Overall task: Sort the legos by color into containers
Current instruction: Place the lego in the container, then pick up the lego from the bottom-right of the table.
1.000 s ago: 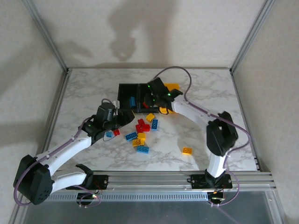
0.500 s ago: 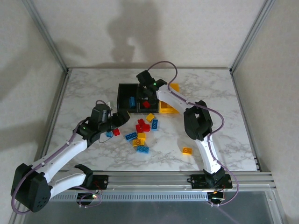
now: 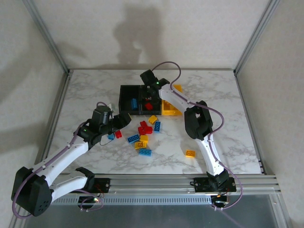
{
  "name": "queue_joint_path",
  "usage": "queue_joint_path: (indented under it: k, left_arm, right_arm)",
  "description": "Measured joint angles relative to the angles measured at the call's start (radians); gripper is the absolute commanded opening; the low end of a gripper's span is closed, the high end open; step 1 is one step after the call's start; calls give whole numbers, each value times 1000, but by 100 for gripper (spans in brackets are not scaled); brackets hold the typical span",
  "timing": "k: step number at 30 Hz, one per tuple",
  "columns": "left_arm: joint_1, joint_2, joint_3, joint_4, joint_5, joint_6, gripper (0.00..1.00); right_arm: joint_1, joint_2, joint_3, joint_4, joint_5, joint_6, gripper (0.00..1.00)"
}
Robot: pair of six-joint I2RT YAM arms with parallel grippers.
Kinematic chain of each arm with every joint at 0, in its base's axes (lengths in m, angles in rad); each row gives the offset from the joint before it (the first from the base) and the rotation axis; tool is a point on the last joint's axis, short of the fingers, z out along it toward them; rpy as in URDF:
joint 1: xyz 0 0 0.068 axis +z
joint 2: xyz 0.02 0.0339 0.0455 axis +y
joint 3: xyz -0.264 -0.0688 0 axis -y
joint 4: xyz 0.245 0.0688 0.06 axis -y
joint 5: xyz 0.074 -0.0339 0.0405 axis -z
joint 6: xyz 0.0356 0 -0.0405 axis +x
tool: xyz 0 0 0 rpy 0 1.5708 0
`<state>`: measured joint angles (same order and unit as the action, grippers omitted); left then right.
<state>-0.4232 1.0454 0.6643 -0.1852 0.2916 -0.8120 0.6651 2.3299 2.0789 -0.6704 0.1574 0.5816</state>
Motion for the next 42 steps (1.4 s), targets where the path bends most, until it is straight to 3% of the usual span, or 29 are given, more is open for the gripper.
queue_joint_path:
  k: [6, 19, 27, 32, 42]
  left_arm:
    - [2, 0, 0, 0, 0, 0, 59]
    - [2, -5, 0, -27, -4, 0, 59]
    - [-1, -7, 0, -82, 0, 45, 60]
    - [-26, -3, 0, -80, 30, 84, 62]
    - [-211, 35, 0, -35, 96, 129, 68]
  right_arm:
    - [-2, 1, -6, 1, -1, 10, 45]
    - [0, -50, -84, 38, 0, 9, 44]
    - [42, -454, -491, 131, 8, 3, 46]
    - [79, -707, -747, 166, 14, 12, 54]
    - [79, -1035, -1156, 70, 35, 135, 67]
